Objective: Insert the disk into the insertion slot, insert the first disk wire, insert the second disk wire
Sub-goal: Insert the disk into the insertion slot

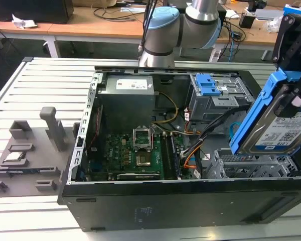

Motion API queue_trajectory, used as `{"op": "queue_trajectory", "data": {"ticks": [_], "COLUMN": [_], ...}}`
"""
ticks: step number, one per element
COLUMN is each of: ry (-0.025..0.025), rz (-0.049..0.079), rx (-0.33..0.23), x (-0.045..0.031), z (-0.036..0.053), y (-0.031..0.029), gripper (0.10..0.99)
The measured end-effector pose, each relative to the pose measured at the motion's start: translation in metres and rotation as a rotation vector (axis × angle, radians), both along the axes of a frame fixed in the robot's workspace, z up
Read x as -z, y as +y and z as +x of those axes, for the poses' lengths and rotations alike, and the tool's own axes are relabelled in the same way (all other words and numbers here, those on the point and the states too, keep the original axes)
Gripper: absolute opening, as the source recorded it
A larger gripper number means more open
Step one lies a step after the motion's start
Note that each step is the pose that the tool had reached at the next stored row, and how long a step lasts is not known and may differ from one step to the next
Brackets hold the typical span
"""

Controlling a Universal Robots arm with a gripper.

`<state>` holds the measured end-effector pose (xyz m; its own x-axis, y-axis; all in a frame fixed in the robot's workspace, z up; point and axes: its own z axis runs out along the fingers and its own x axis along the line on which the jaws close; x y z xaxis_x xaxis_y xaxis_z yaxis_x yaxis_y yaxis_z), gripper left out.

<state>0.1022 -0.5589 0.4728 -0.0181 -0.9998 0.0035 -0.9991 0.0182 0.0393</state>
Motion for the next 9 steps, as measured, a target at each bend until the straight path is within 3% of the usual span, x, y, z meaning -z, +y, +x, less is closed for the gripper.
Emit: {"op": "queue_trajectory", "data": {"ticks": [4, 9], "ry": [0.0, 0.0], "rz": [0.0, 0.0], "rx": [0.0, 0.0], "x": [0.0091, 0.0186], "z": [0.0, 0.0], "y": [0.0026, 0.0107], "gripper": [0.365, 0.365]}}
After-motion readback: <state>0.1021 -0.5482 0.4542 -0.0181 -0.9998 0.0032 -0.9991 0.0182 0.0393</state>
